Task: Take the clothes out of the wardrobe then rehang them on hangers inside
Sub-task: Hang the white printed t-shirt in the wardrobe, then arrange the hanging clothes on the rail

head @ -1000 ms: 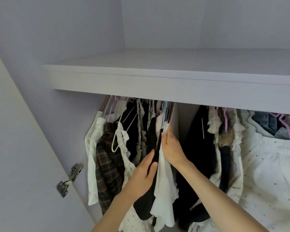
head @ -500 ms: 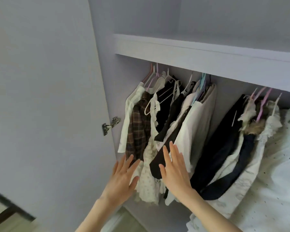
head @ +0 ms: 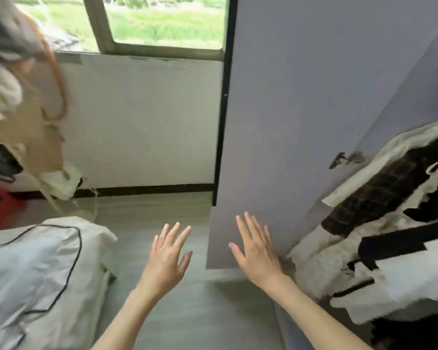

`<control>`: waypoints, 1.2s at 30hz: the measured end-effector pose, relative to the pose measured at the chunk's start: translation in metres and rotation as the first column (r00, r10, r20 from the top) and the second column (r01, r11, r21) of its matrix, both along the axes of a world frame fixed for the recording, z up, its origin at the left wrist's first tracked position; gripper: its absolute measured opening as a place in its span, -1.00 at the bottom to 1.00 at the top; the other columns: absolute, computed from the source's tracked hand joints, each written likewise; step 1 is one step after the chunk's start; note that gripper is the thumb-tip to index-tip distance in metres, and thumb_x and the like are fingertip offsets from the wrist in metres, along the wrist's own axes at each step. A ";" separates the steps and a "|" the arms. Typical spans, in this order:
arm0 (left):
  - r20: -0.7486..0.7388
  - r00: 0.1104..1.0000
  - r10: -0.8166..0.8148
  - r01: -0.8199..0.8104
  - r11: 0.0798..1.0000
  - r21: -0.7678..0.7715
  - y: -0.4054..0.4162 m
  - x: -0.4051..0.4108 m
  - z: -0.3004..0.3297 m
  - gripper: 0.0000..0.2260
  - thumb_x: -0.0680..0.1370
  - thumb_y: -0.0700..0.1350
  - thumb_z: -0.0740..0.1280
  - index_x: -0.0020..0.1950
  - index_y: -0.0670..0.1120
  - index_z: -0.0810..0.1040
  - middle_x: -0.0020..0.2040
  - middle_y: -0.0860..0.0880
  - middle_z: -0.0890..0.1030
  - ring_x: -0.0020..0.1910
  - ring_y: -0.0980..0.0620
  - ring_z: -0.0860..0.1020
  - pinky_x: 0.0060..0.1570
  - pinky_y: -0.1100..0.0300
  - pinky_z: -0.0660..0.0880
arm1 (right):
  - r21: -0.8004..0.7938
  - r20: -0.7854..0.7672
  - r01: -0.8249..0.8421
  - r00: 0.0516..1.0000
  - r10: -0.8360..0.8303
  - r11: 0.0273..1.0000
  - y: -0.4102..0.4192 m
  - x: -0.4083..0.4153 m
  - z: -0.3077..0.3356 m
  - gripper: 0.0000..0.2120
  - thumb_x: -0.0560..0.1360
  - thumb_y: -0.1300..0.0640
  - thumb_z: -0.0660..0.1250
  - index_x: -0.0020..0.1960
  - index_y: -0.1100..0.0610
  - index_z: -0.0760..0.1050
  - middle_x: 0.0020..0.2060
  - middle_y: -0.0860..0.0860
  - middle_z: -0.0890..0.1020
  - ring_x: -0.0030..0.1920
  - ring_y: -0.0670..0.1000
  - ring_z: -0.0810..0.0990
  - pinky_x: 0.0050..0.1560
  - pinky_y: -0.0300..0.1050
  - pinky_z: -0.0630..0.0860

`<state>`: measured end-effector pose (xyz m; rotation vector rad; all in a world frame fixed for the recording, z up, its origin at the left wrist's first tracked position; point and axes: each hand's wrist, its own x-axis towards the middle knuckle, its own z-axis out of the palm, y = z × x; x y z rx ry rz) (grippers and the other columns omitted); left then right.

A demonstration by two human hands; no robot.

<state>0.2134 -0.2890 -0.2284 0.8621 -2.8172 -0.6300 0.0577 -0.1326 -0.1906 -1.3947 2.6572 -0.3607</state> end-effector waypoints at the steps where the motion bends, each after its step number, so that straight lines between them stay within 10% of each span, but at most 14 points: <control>1: 0.006 0.998 0.056 -0.056 0.998 0.000 -0.011 0.027 -0.006 -0.42 0.47 0.16 0.00 0.42 -0.05 0.35 0.41 -0.15 0.36 0.42 -0.24 0.25 0.30 -0.14 0.23 | -0.002 0.015 -0.057 0.998 0.057 0.998 -0.018 0.017 -0.004 -0.38 0.60 -0.08 0.08 0.53 0.08 -0.11 0.52 0.06 -0.08 0.51 0.04 -0.12 0.40 -0.04 -0.28; 10: 0.087 0.856 0.509 -0.514 0.857 0.037 -0.072 0.284 -0.029 -0.52 0.44 0.06 0.11 0.28 -0.12 0.46 0.23 -0.25 0.52 0.25 -0.30 0.43 0.12 -0.17 0.45 | 0.048 0.047 -0.530 0.848 0.528 0.846 -0.163 0.224 -0.040 -0.47 0.39 -0.06 0.26 0.29 0.18 0.45 0.24 0.17 0.53 0.23 0.19 0.51 0.18 0.19 0.39; 16: 0.125 0.587 0.800 -0.809 0.583 0.075 -0.049 0.423 -0.038 -0.27 0.39 0.25 -0.23 0.50 0.01 0.14 0.53 -0.07 0.06 0.51 -0.07 -0.07 0.44 0.06 -0.07 | 0.044 0.138 -0.790 0.612 0.779 0.612 -0.220 0.359 -0.057 -0.44 0.55 -0.05 0.19 0.48 0.11 0.17 0.46 0.12 0.22 0.48 0.17 0.13 0.43 0.13 -0.03; 36: 0.282 -0.200 0.938 -0.959 -0.246 0.138 0.042 0.610 -0.083 -0.54 0.63 -0.03 0.09 0.51 0.03 0.06 0.54 -0.03 -0.01 0.51 -0.04 -0.12 0.46 0.05 -0.11 | 0.210 0.227 -0.962 -0.126 0.966 -0.175 -0.319 0.643 -0.099 -0.42 0.61 -0.12 0.00 0.53 0.02 -0.13 0.52 0.01 -0.01 0.51 0.01 -0.10 0.47 0.01 -0.21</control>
